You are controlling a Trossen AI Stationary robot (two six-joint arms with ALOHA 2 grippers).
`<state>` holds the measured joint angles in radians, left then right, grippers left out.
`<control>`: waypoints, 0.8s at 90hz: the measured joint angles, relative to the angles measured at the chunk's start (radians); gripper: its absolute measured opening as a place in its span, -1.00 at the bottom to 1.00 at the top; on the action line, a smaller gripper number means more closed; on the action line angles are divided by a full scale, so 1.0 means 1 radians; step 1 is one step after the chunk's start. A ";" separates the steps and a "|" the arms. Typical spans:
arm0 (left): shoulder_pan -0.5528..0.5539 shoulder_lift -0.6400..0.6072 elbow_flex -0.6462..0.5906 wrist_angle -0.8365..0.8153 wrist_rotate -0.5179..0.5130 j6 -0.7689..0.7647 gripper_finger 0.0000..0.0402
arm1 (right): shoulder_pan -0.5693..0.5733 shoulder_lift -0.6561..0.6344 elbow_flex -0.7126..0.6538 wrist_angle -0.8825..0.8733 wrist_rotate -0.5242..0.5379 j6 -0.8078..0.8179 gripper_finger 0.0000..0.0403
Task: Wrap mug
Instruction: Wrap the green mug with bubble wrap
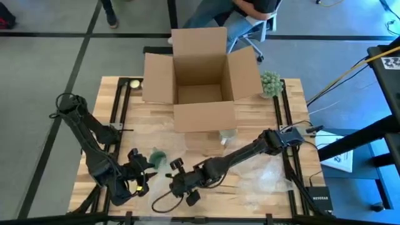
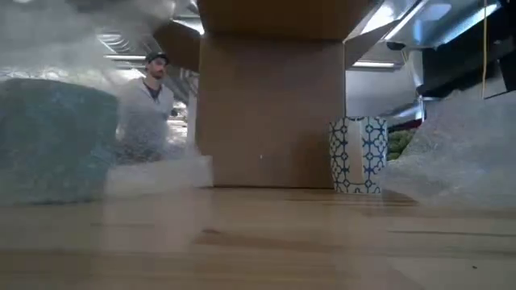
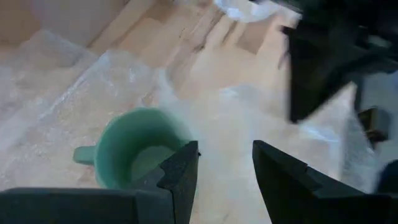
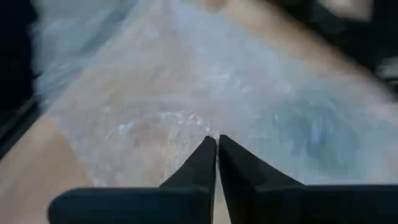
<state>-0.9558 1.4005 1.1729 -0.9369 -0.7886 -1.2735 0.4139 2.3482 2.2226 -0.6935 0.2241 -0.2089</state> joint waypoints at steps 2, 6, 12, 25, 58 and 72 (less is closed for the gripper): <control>0.000 -0.003 0.009 0.001 0.000 0.009 -0.32 | -0.007 0.000 0.013 -0.001 0.016 0.001 -0.99; 0.000 -0.008 0.025 0.001 -0.001 0.039 -0.32 | -0.018 0.000 0.037 -0.008 0.040 0.001 -1.00; 0.000 -0.017 0.049 -0.012 -0.013 0.077 -0.32 | -0.039 0.000 0.060 -0.009 0.076 0.016 -1.00; 0.001 -0.038 0.068 -0.057 -0.030 0.088 -0.32 | -0.094 0.000 0.068 0.027 0.139 0.084 -1.00; 0.001 -0.043 0.065 -0.190 -0.034 -0.062 -0.32 | -0.198 0.009 0.021 0.049 0.177 0.261 -1.00; 0.005 -0.043 0.022 -0.176 -0.034 -0.079 -0.32 | -0.199 0.010 -0.022 0.043 0.177 0.307 -1.00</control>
<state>-0.9512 1.3575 1.1947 -1.1131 -0.8223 -1.3529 0.2150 2.3585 2.2008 -0.6501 0.4010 0.0978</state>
